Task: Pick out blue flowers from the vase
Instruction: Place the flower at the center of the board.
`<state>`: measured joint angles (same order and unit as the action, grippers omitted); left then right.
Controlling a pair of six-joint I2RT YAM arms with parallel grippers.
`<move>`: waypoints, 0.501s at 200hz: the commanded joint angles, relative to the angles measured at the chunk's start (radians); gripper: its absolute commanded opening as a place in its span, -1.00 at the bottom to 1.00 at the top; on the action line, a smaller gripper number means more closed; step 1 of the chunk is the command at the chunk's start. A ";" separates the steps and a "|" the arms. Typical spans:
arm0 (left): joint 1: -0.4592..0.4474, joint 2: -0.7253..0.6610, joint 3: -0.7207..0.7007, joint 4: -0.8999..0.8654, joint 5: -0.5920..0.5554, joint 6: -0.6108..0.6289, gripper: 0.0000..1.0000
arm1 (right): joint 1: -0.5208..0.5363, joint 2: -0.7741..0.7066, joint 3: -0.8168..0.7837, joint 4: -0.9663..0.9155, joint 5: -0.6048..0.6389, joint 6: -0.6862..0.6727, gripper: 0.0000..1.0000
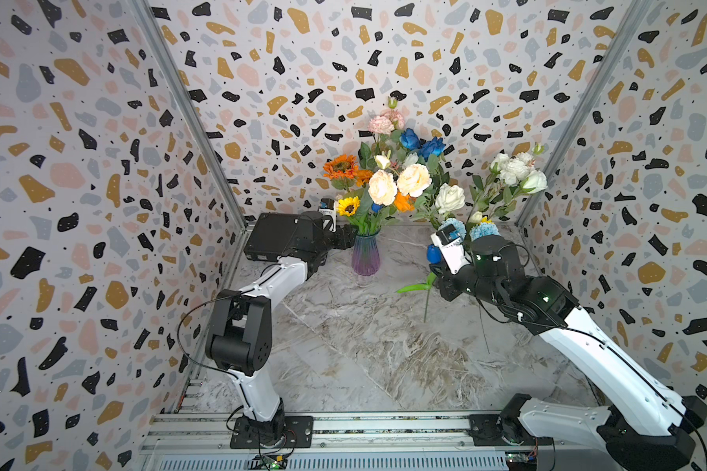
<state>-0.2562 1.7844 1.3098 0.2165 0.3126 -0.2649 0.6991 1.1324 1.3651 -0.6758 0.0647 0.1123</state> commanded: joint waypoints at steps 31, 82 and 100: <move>0.003 -0.022 0.034 -0.025 0.002 0.034 0.42 | -0.099 -0.084 -0.109 -0.082 0.051 0.159 -1.00; 0.003 -0.017 0.028 -0.014 0.008 0.021 0.41 | -0.119 -0.204 -0.129 -0.125 0.201 0.178 -1.00; 0.003 -0.017 0.032 -0.019 0.009 0.022 0.42 | -0.128 -0.227 -0.116 -0.171 0.271 0.194 -1.00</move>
<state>-0.2562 1.7844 1.3167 0.2054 0.3134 -0.2508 0.5831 0.9283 1.2243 -0.7635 0.2142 0.2695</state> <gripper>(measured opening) 0.708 0.054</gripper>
